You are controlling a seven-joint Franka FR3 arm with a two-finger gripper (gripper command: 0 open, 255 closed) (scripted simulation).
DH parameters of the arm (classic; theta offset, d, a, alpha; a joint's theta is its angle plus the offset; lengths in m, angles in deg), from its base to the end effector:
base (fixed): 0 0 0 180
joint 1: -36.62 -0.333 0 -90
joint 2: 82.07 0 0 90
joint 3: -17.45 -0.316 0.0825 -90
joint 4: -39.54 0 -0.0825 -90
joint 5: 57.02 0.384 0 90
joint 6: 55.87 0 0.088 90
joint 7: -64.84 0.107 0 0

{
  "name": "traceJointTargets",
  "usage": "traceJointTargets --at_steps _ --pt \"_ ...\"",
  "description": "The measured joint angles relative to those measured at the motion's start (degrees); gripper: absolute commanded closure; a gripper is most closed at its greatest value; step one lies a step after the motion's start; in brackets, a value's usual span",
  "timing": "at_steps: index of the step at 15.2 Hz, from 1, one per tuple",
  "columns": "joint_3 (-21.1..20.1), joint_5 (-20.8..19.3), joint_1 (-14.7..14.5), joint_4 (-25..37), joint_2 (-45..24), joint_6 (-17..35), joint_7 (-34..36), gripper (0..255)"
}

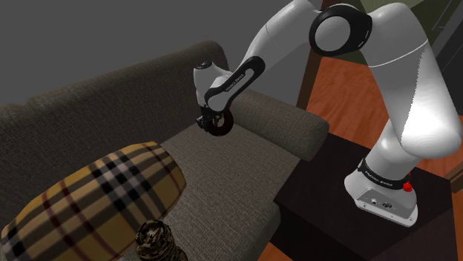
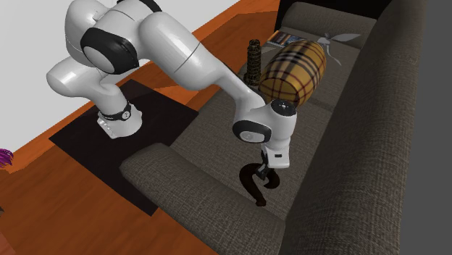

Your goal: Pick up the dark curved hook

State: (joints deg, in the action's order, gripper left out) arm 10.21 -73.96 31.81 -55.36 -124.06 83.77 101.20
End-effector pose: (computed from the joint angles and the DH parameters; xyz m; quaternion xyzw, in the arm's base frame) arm 0.6761 0.1334 0.1893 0.9909 -0.1188 0.0502 0.0399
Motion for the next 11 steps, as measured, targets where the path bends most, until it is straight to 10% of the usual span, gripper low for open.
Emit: traceJointTargets --at_steps 11 --pt "-1.0 1.3 0.8 -0.6 5.2 -4.7 -1.4 255"
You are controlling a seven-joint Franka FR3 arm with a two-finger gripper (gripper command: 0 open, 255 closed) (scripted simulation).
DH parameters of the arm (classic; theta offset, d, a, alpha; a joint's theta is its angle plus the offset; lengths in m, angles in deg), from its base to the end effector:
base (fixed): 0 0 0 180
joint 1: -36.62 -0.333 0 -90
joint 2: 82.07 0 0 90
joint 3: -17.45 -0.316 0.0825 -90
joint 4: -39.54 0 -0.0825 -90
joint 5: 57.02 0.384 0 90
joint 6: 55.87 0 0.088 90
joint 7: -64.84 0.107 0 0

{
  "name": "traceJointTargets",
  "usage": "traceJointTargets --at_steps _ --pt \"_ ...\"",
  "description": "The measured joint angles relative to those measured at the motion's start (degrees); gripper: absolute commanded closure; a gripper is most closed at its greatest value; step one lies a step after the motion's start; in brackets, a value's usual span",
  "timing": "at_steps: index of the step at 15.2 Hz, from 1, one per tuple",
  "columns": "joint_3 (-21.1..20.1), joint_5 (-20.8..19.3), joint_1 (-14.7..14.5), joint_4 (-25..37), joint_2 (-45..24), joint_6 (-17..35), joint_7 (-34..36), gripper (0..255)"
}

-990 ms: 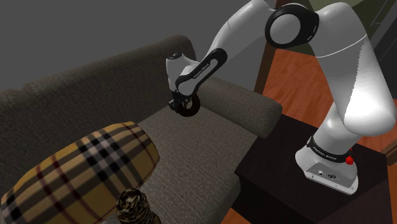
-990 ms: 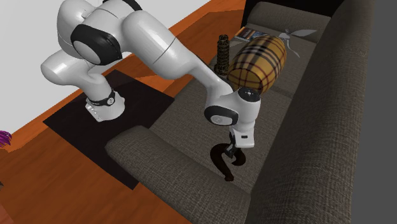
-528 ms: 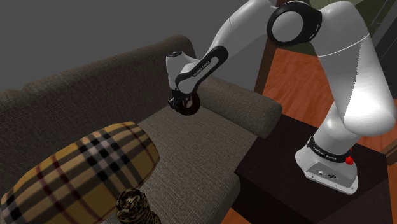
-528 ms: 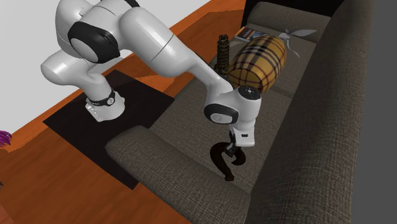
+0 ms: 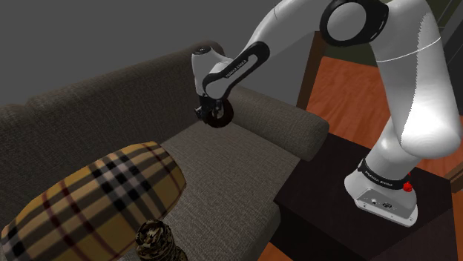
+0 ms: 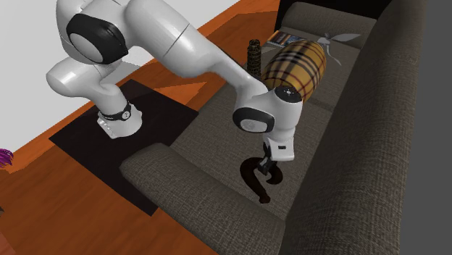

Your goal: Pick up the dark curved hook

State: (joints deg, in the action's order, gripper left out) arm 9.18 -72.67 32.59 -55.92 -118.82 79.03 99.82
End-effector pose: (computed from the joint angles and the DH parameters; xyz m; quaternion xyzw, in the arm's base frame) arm 0.6761 0.1317 0.2410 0.9909 -0.1189 0.0492 0.0402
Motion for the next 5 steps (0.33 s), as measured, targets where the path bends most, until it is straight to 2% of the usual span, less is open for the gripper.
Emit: traceJointTargets --at_steps 5 --pt "-0.5 0.6 0.1 0.2 2.2 -2.5 -0.5 255"
